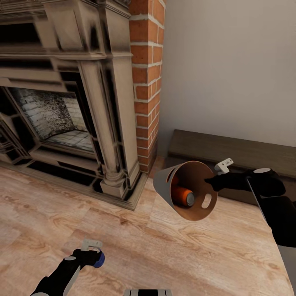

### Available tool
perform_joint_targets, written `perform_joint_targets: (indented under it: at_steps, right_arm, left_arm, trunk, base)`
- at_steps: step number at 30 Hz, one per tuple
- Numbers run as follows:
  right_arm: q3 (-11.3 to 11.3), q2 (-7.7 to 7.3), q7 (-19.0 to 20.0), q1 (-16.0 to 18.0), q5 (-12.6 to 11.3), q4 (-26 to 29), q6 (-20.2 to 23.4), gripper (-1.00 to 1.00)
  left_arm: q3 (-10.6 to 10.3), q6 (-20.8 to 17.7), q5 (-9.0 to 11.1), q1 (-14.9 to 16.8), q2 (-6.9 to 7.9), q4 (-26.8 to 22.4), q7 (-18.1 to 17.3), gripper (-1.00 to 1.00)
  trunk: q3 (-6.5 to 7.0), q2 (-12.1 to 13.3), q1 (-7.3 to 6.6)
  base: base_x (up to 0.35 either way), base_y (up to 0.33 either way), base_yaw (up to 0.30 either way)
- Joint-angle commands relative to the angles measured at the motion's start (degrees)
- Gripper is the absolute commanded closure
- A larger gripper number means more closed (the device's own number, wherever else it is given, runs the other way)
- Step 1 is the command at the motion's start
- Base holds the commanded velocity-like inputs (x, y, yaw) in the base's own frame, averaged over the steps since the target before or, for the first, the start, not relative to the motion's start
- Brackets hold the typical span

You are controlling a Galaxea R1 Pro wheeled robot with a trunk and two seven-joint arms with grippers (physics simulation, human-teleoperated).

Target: Put the three can of soda from the living room inside the tash can in the kitchen.

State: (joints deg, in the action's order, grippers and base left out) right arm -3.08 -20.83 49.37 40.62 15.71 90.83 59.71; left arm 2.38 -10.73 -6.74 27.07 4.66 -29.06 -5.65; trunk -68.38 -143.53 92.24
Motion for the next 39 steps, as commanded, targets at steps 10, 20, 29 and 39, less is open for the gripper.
perform_joint_targets:
  at_steps: [10, 20, 29, 39]
  right_arm:
    - [-0.01, 0.00, 0.12, -0.10, -1.03, -0.03, 0.29, 1.00]
    - [-0.04, 0.00, 0.12, -0.10, -1.03, 0.00, 0.29, 1.00]
    - [-0.17, 0.01, 0.12, -0.10, -1.03, -0.04, 0.29, 1.00]
    - [-0.26, 0.04, 0.12, -0.20, -1.03, -0.04, 0.29, 1.00]
  left_arm:
    - [-0.09, 0.19, -0.07, 0.00, -0.01, -0.17, -0.19, -1.00]
    - [-0.09, 0.10, -0.03, 0.00, -0.07, -0.04, -0.03, -1.00]
    - [-0.02, 0.00, 0.20, 0.00, -0.09, 0.10, -0.06, -1.00]
    - [0.00, 0.02, 0.23, 0.00, -0.09, -0.16, -0.18, -1.00]
  trunk:
    - [0.01, 0.00, -0.01]
    - [0.01, 0.00, -0.01]
    - [-1.99, -0.12, 0.23]
    - [-2.87, -0.18, 0.33]
  base:
    - [0.028, 0.000, 0.000]
    - [0.012, 0.000, 0.000]
    - [0.000, 0.000, 0.000]
    - [0.000, 0.000, 0.000]
